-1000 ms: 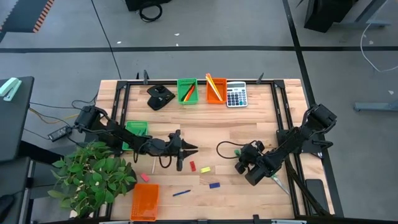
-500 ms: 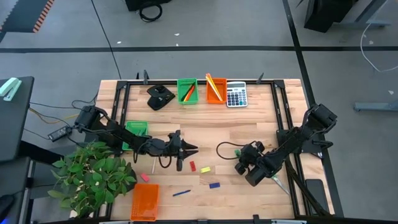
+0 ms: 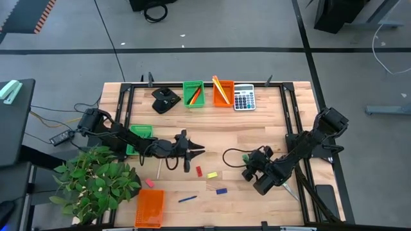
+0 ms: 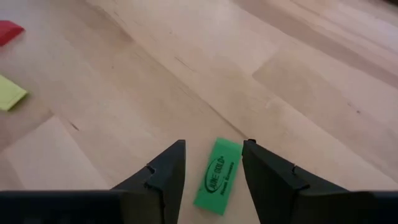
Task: Sort crayons/erasers/pens/pencils in bins
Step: Put the green eraser into the bottom orange bin
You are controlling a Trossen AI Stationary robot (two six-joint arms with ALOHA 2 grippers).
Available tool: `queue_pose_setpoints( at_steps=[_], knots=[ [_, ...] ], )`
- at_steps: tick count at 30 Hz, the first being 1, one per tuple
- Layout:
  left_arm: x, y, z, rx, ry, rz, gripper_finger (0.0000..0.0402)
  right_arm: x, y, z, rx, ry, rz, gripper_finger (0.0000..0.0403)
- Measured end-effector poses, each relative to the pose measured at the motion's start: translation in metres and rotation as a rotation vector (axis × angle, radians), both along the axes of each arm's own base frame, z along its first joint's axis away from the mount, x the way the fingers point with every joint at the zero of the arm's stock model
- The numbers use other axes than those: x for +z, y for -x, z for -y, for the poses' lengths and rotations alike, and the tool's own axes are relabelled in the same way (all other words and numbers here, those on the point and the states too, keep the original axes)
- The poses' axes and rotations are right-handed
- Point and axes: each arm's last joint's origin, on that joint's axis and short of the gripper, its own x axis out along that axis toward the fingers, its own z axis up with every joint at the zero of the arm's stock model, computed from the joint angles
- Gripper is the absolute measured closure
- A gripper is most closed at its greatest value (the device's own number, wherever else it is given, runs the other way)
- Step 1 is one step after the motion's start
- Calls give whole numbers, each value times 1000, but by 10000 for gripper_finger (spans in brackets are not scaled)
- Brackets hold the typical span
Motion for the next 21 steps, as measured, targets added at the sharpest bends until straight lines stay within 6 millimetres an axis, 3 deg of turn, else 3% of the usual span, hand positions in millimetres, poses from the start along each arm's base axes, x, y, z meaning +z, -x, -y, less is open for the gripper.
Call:
queue_pose_setpoints(
  at_steps=[13, 21],
  knots=[
    [-4, -1, -7, 24, -61, -52, 322, -21, 13, 12, -52, -32, 34, 238],
    [-8, -1, -15, 66, -73, -97, 325, -27, 11, 11, -5, -52, 114, 238]
  ],
)
